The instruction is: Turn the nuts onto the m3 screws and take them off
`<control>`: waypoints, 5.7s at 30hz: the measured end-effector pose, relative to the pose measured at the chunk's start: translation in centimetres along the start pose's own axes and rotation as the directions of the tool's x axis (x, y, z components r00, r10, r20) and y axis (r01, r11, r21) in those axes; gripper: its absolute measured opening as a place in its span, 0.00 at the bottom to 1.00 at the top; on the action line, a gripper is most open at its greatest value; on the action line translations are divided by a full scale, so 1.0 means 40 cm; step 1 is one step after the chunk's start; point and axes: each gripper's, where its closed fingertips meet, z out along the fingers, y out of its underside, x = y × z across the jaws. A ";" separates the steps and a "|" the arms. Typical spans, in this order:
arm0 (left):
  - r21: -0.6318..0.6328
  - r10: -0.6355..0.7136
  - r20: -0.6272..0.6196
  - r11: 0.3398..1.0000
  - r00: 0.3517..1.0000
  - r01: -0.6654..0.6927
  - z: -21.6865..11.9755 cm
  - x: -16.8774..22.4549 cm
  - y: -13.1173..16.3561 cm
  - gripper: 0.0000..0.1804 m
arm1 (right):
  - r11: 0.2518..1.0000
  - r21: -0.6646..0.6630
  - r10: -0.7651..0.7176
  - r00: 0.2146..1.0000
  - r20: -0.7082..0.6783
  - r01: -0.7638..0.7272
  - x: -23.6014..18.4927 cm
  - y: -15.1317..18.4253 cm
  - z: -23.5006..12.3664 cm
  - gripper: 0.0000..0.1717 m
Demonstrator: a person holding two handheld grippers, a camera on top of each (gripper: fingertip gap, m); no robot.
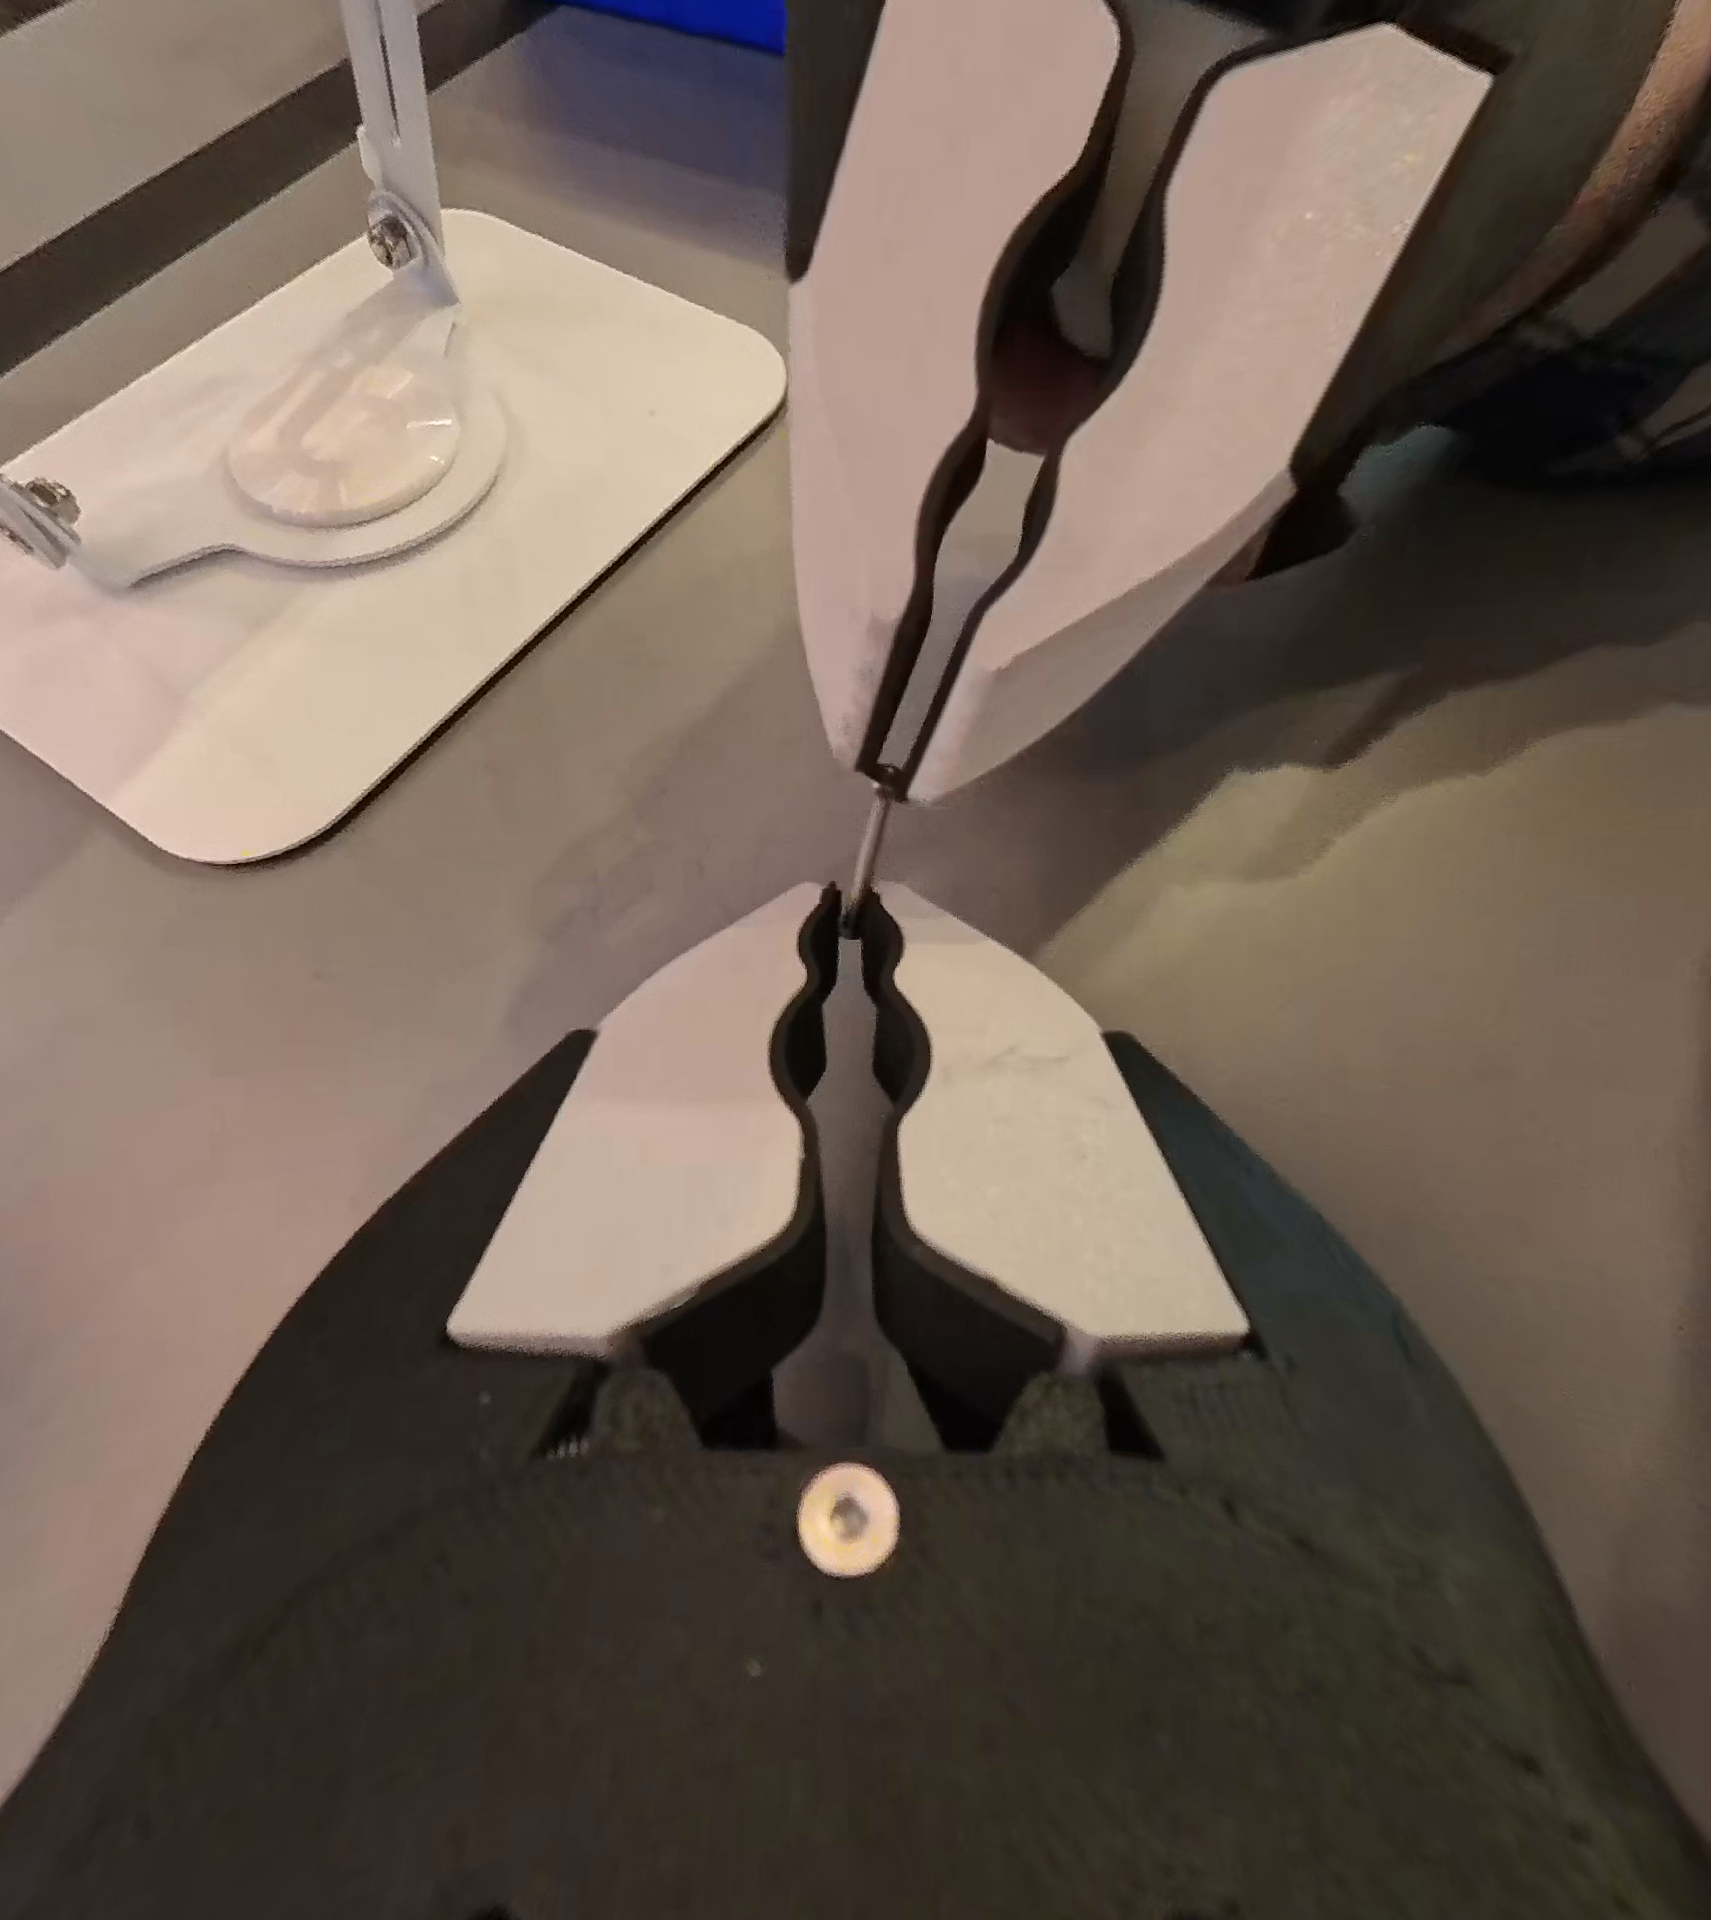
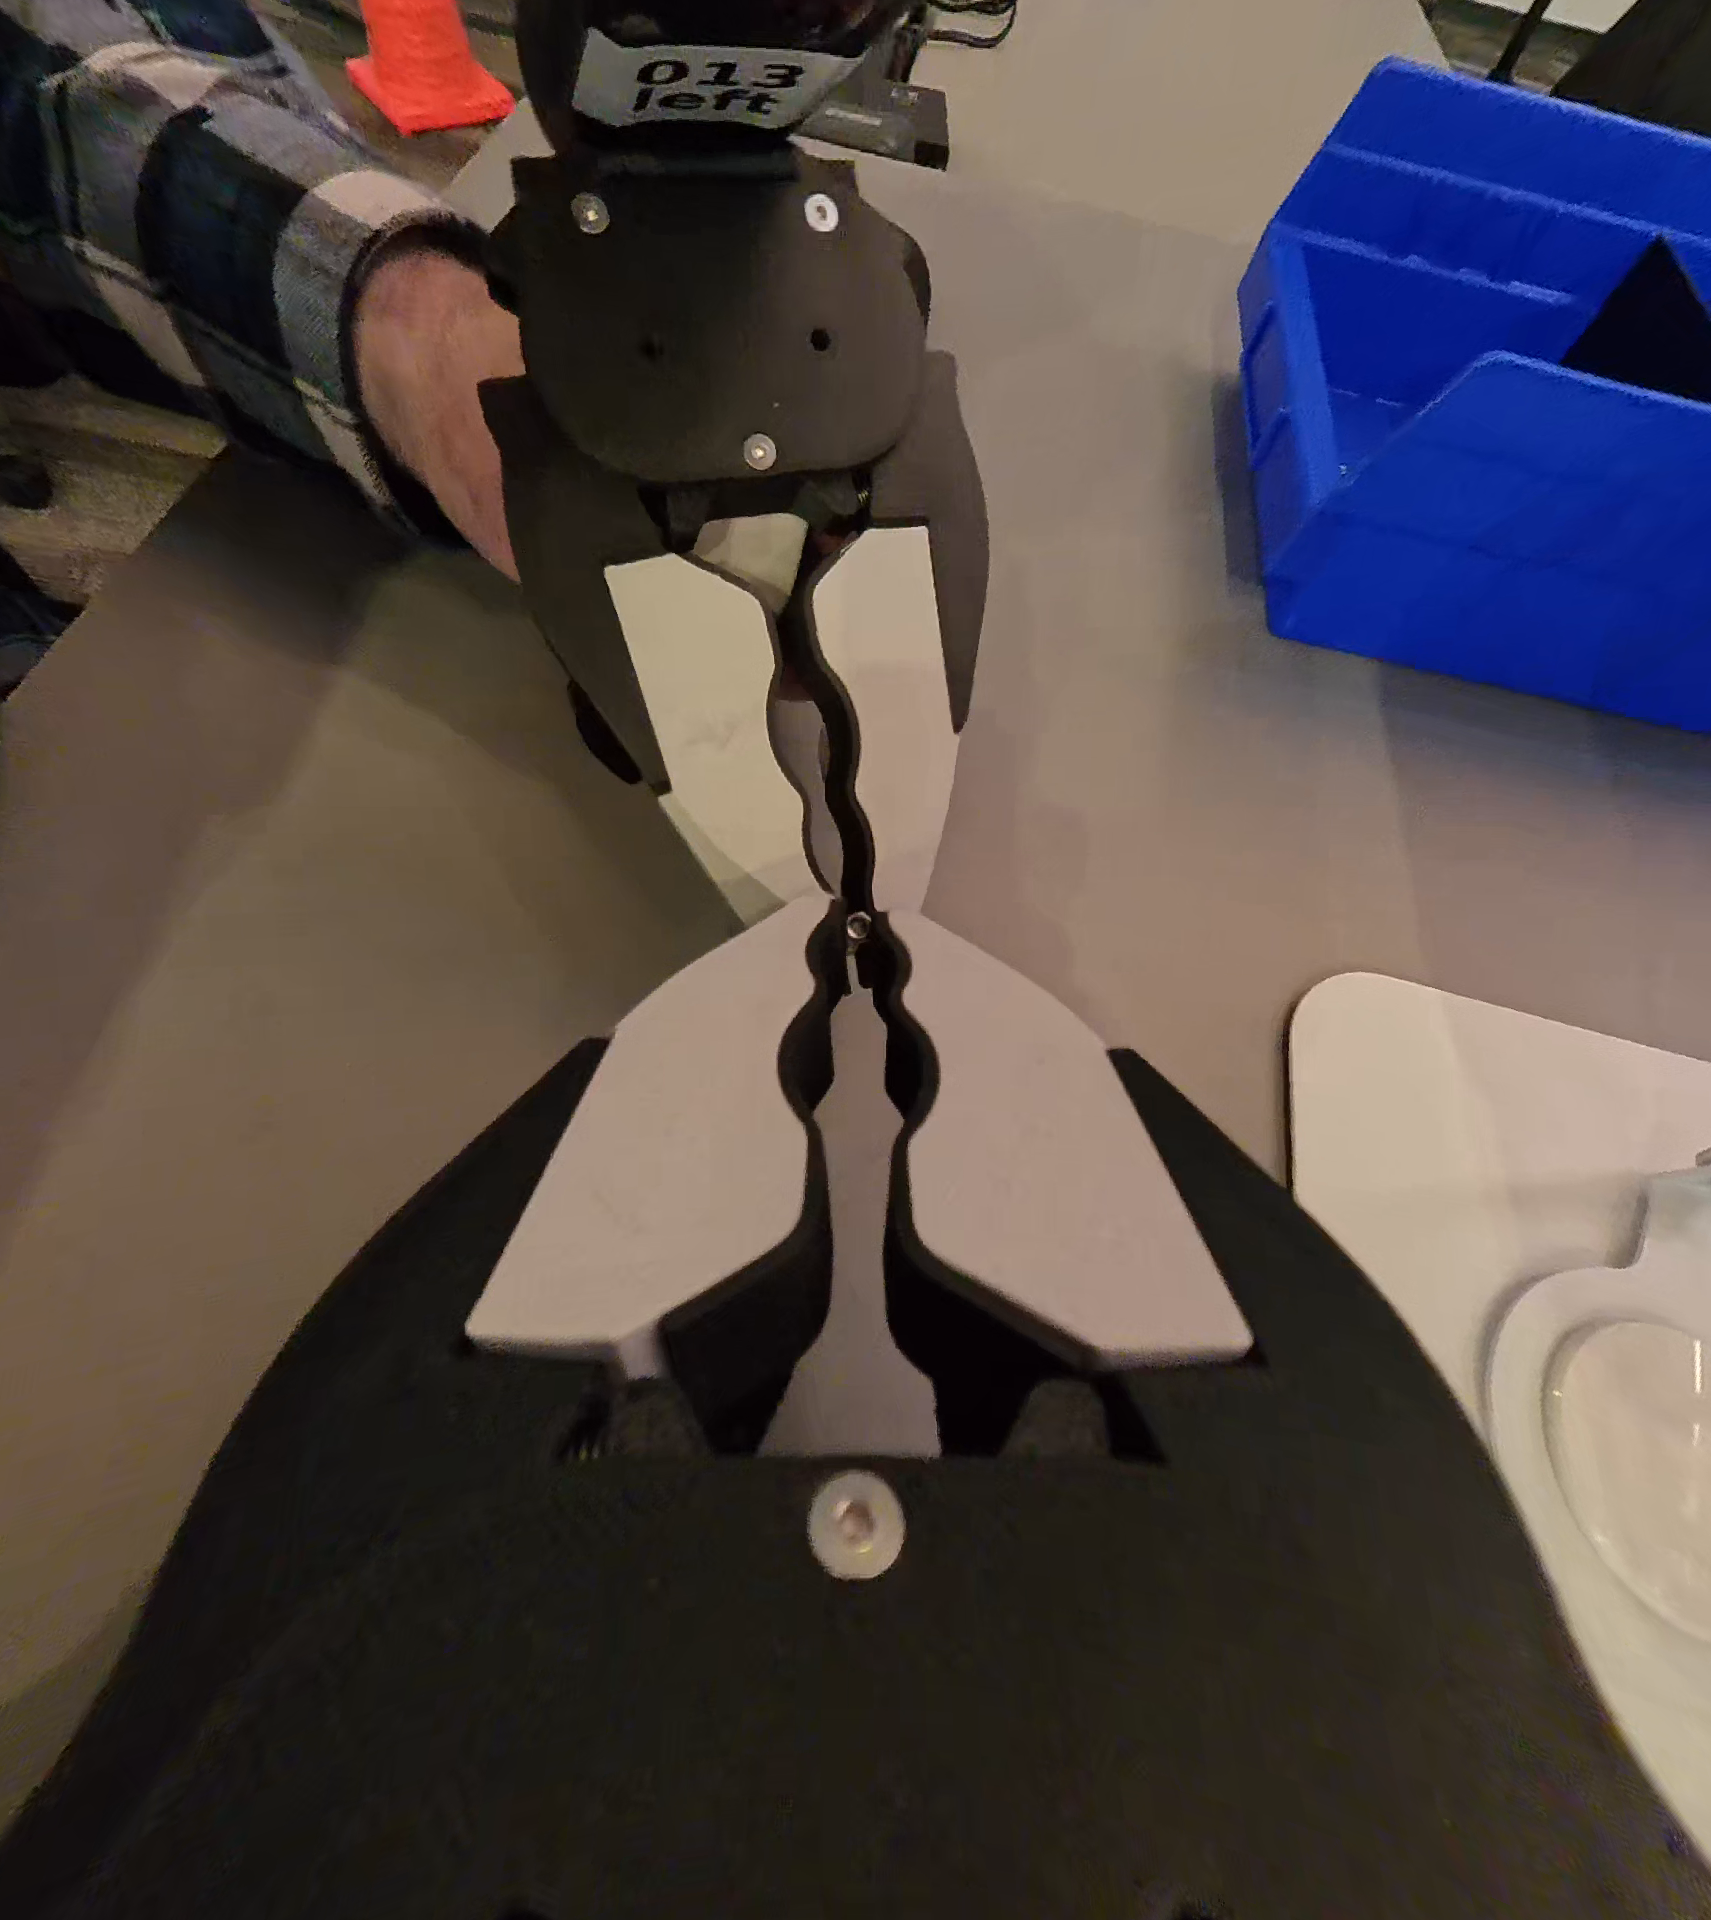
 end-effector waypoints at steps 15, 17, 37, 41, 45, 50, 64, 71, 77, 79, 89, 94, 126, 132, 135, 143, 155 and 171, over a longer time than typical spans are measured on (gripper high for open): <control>0.030 -0.044 0.008 0.999 0.999 0.044 0.006 0.000 -0.015 0.02 | 0.994 0.029 0.109 0.986 -0.123 -0.107 0.016 -0.007 -0.011 0.10; 0.041 -0.053 -0.006 0.998 0.999 0.053 0.005 0.003 -0.021 0.02 | 0.992 0.078 0.108 0.991 -0.079 -0.102 0.009 -0.020 -0.015 0.15; 0.181 -0.195 -0.175 0.957 0.965 0.226 -0.026 0.019 -0.115 0.02 | 0.918 0.356 0.133 0.981 0.138 -0.175 -0.028 -0.090 -0.032 0.33; 0.186 -0.193 -0.173 0.957 0.966 0.224 -0.030 0.020 -0.121 0.02 | 0.921 0.359 0.121 0.987 0.110 -0.153 -0.029 -0.082 -0.054 0.31; 0.188 -0.190 -0.179 0.956 0.965 0.223 -0.031 0.022 -0.128 0.02 | 0.898 0.406 0.144 0.986 0.086 -0.167 -0.013 -0.088 -0.085 0.29; 0.189 -0.197 -0.198 0.954 0.960 0.235 -0.033 0.025 -0.151 0.02 | 0.881 0.438 0.129 0.982 0.141 -0.178 -0.018 -0.129 -0.057 0.43; 0.204 -0.215 -0.236 0.943 0.947 0.265 -0.054 0.044 -0.215 0.02 | 0.851 0.500 0.112 0.985 0.132 -0.164 -0.022 -0.177 -0.100 0.51; 0.211 -0.272 -0.223 0.924 0.936 0.318 -0.078 0.019 -0.217 0.02 | 0.830 0.540 0.088 0.989 0.116 -0.137 -0.054 -0.168 -0.171 0.38; 0.195 -0.252 -0.273 0.930 0.929 0.310 -0.061 0.061 -0.234 0.02 | 0.837 0.524 0.115 0.987 0.113 -0.157 -0.031 -0.193 -0.127 0.54; 0.196 -0.264 -0.256 0.928 0.930 0.317 -0.064 0.053 -0.239 0.02 | 0.839 0.522 0.097 0.985 0.140 -0.156 -0.050 -0.203 -0.119 0.52; 0.174 -0.287 -0.293 0.922 0.912 0.346 -0.058 0.052 -0.242 0.02 | 0.830 0.530 0.152 0.985 0.084 -0.174 -0.016 -0.188 -0.134 0.56; 0.176 -0.302 -0.262 0.919 0.916 0.353 -0.062 0.023 -0.241 0.02 | 0.825 0.541 0.118 0.986 0.120 -0.164 -0.069 -0.176 -0.181 0.48; 0.196 -0.042 -0.335 0.974 0.941 0.114 -0.023 0.138 -0.284 0.03 | 0.828 0.524 0.374 0.892 -0.255 -0.198 0.074 -0.091 -0.408 0.03; 0.179 -0.098 -0.247 0.973 0.964 0.145 -0.062 0.067 -0.216 0.00 | 0.872 0.406 0.481 0.636 -0.603 -0.273 0.247 0.074 -0.778 0.02; 0.167 -0.140 -0.203 0.970 0.969 0.175 -0.084 0.022 -0.180 0.00 | 0.795 0.374 0.593 0.485 -0.642 -0.477 0.335 0.249 -0.866 0.02; 0.126 -0.155 0.003 0.980 0.988 0.153 -0.161 -0.111 -0.111 0.00 | 0.485 0.197 0.671 0.218 -0.709 -0.852 0.423 0.627 -0.861 0.03; 0.092 -0.218 0.283 0.975 0.934 0.200 -0.324 -0.319 -0.060 0.07 | 0.544 0.164 0.560 0.211 -0.801 -0.823 0.418 0.584 -0.889 0.24; -0.304 -0.019 0.506 0.932 0.862 0.198 -0.366 -0.840 -0.073 0.10 | 0.908 0.150 0.332 0.452 -0.828 -0.392 0.274 0.296 -0.744 0.08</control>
